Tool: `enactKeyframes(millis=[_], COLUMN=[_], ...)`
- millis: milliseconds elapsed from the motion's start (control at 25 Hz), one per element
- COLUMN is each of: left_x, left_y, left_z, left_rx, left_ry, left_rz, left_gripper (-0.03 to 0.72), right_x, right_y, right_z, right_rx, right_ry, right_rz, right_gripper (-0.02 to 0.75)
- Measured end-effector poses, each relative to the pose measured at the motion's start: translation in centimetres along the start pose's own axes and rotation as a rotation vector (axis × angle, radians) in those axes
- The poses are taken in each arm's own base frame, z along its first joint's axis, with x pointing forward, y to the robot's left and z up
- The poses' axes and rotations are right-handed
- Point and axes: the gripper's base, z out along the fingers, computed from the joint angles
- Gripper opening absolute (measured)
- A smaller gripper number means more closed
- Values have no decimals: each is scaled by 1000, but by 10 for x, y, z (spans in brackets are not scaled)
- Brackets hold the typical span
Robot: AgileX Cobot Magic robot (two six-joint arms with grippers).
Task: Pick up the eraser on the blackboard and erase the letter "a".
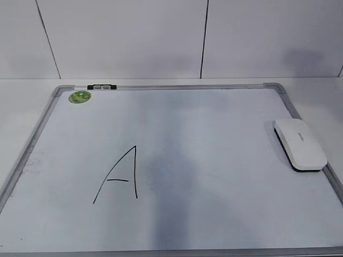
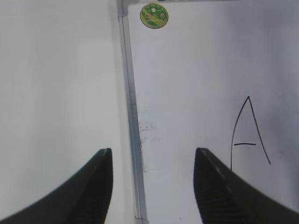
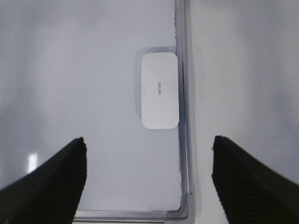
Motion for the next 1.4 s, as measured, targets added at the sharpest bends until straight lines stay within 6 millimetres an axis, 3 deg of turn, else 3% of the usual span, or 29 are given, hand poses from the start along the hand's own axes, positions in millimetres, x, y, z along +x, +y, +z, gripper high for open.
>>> enactKeyframes(millis=[360, 800, 1120, 1400], left_x=[29, 78, 136, 181], left_y=[-4, -13, -6, 3], left_z=[-49, -108, -103, -92], left_rx=[13, 85, 113, 108], left_ry=[-49, -239, -243, -266], left_rz=[12, 77, 106, 116], left_gripper=[418, 418, 418, 418], right_x=[72, 129, 166, 204], right_y=[-5, 0, 0, -3], right_z=[-31, -44, -55, -41], right_rx=[-4, -79, -144, -162], right_ry=[-47, -98, -166, -167], right_rz=[31, 12, 25, 9], right_gripper=[609, 596, 595, 595])
